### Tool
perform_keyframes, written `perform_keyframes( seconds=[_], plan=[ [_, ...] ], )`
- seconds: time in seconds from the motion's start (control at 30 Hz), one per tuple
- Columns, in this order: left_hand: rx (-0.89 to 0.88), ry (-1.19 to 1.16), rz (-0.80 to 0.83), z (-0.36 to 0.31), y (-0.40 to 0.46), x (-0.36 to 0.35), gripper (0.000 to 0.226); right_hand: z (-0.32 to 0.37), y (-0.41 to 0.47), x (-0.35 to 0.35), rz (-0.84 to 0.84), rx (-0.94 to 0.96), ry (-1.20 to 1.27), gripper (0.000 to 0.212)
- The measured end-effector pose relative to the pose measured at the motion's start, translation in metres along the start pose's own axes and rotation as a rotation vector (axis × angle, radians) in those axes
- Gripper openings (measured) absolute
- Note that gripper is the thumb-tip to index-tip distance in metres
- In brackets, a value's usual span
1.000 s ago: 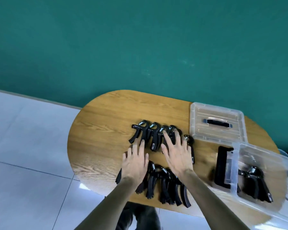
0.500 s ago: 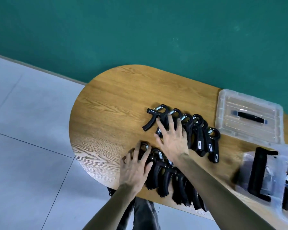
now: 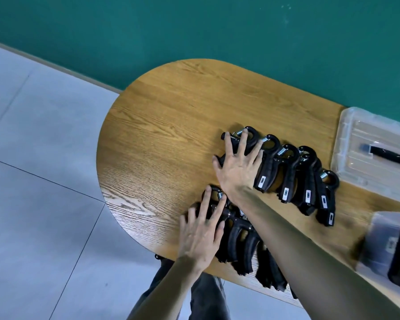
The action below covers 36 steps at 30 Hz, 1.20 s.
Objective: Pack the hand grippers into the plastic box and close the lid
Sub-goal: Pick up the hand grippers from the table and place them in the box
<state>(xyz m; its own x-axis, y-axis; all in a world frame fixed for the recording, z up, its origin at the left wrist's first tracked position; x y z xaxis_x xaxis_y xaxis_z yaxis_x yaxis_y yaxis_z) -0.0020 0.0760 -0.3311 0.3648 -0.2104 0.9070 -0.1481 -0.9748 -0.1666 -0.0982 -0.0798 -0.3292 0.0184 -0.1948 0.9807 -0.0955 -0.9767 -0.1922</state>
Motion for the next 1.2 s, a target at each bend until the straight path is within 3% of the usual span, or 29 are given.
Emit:
perform_keyframes(
  seconds=[0.33,0.8,1.2],
  plan=[
    [0.006,-0.005,-0.059,0.001,0.001,0.003,0.079,0.016,0.016,0.011,-0.014,-0.124,0.169,0.080],
    [0.042,0.023,0.005,0.005,0.012,0.006,0.089,-0.003,-0.002,0.031,-0.079,0.035,0.116,0.080],
    [-0.034,0.066,-0.065,-0.072,0.057,0.093,0.078,-0.099,-0.059,0.126,-0.205,-0.041,0.068,0.076]
  ],
)
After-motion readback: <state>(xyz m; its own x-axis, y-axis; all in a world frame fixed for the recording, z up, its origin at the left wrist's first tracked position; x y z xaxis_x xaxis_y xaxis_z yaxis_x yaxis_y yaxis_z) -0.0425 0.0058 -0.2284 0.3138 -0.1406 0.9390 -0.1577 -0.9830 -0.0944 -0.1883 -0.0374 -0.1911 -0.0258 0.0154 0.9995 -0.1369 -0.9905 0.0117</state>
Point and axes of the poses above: each hand's wrist, its own y-axis towards the middle knuckle, its own x-axis out of the back of the hand, z = x × y, the point moved 8 cm from there along y, towards the middle knuckle, and after that the axes turned 5 degrees about -z, right-handed, at the moved point
